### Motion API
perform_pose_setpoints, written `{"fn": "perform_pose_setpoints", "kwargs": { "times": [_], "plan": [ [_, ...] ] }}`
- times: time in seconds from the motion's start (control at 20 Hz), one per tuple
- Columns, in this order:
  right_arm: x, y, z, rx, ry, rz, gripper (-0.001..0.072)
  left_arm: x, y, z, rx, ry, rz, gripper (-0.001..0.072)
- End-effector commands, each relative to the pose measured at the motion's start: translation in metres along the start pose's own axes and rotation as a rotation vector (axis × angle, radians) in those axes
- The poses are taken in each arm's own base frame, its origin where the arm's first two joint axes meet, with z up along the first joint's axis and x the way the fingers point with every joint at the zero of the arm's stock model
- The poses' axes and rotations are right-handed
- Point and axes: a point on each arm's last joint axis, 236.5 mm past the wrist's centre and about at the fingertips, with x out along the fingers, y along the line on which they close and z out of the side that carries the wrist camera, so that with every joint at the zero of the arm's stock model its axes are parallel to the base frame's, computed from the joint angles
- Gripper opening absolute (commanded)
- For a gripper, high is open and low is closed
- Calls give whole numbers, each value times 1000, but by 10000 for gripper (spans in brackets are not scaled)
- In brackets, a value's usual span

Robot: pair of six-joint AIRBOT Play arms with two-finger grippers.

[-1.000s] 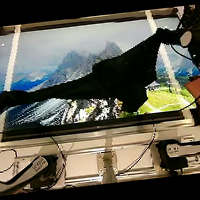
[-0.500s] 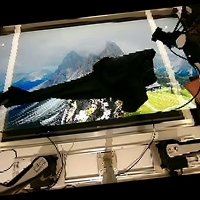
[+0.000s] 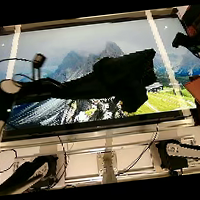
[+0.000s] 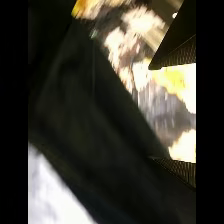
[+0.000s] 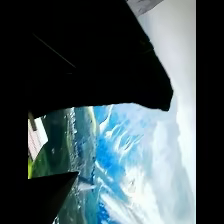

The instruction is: Fold the clothes and pants, and hang the long-sleeved shirts on hangers.

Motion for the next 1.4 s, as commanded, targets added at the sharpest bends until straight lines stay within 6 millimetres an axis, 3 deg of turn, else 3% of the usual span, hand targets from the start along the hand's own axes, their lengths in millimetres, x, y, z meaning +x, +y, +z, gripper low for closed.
{"fn": "perform_pose_setpoints", "kwargs": {
  "times": [0.0,0.15,0.25,0.4,0.5,0.65,0.85,1.0,1.25,1.35],
  "plan": [
    [-11,-27,-24,16,106,-41,691,59,-101,-23,165,146,-221,584],
    [-11,-31,-25,-21,111,-47,691,110,-159,-47,337,203,-300,622],
    [-11,-31,-23,-21,104,-46,691,141,-180,-49,411,169,-273,621],
    [-11,-31,-20,-21,93,-46,691,175,-188,-45,136,136,-201,620],
    [-10,-30,-16,-22,76,-45,690,186,-190,-49,-46,162,-210,621],
    [-10,-30,-11,-21,53,-43,690,196,-196,-30,-202,129,-253,621],
    [-10,-30,-8,-21,41,-42,690,212,-200,-9,-234,101,-274,622],
    [-10,-29,-8,-21,39,-41,691,225,-205,-17,-388,176,-296,623],
    [-10,-28,-7,-17,35,-35,690,230,-213,-31,-397,246,-333,619],
    [-10,-27,-6,-16,33,-33,690,226,-213,-36,-404,276,-344,537]
  ]
}}
